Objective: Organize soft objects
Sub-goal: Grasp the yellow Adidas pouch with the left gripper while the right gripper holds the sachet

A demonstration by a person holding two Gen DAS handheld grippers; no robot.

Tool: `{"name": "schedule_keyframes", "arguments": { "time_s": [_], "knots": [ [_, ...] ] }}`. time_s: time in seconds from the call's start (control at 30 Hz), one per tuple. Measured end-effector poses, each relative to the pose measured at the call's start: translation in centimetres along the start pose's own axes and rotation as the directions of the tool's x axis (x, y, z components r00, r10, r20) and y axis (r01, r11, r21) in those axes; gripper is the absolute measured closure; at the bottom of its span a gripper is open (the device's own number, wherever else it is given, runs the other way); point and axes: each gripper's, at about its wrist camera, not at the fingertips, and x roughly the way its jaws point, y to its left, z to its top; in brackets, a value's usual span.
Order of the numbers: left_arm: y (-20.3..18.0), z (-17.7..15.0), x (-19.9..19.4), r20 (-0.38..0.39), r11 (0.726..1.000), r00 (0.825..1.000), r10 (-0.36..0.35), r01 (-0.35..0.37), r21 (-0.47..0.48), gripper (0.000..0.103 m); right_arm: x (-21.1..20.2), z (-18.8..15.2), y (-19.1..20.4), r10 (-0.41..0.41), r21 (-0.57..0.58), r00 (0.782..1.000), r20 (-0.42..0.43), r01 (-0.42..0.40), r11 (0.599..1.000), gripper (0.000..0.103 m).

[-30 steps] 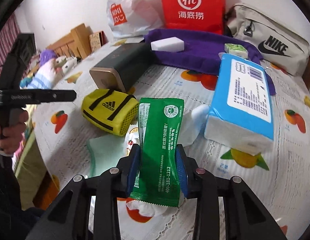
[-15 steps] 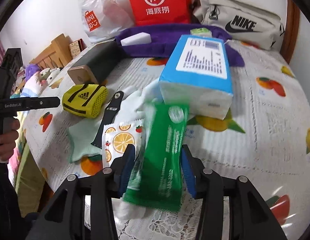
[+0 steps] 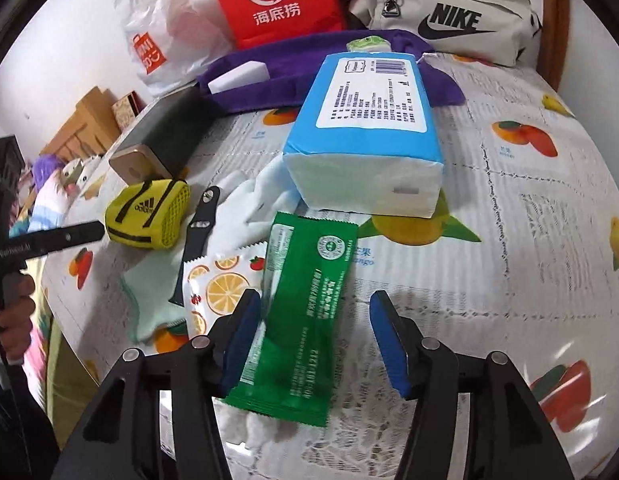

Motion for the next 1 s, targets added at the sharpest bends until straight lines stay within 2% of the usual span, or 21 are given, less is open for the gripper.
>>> {"name": "schedule_keyframes", "arguments": {
  "time_s": [0.13,0.37,0.43,0.47,0.57,0.8,0.9,1.0],
  "knots": [
    [0.2,0.0,0.0,0.000,1.000,1.000,-0.009,0.009,-0.002,0.035,0.2,0.0,0.1,0.020,0.040,1.000,-0.006,-0.020,0.999,0.046],
    [0.8,-0.2,0.3,-0.006,1.000,1.000,-0.020,0.020,-0.016,0.035,1.1,0.0,0.3,-0.007,0.057,1.000,-0.022,0.009,0.998,0.051],
    [0.8,-0.2,0.3,-0.005,1.000,1.000,-0.023,0.023,-0.017,0.035,1.2,0.1,0.5,-0.024,0.044,0.999,-0.025,0.025,0.999,0.061],
    [0.8,-0.2,0.3,-0.005,1.000,1.000,-0.024,0.024,-0.015,0.035,1.2,0.2,0.7,-0.029,0.034,0.999,-0.026,0.030,0.999,0.070],
    [0.6,-0.2,0.3,-0.003,1.000,1.000,-0.022,0.022,-0.007,0.035,0.8,0.3,0.7,-0.017,0.026,1.000,-0.015,0.017,1.000,0.074],
    [-0.1,0.2,0.0,0.017,0.999,0.999,-0.047,0.047,0.015,0.035,-2.2,0.1,-0.6,-0.036,0.045,0.998,0.047,0.033,0.998,0.074],
    [-0.7,0.7,0.2,0.025,0.999,0.999,-0.048,0.048,0.027,0.029,-2.8,-0.2,-1.5,-0.045,0.058,0.998,0.054,0.042,0.997,0.074],
    [-1.1,1.4,1.0,0.022,0.999,0.999,-0.046,0.046,0.025,0.028,-2.6,-0.6,-2.5,-0.068,0.075,0.997,0.048,0.064,0.995,0.074]
  ]
}}
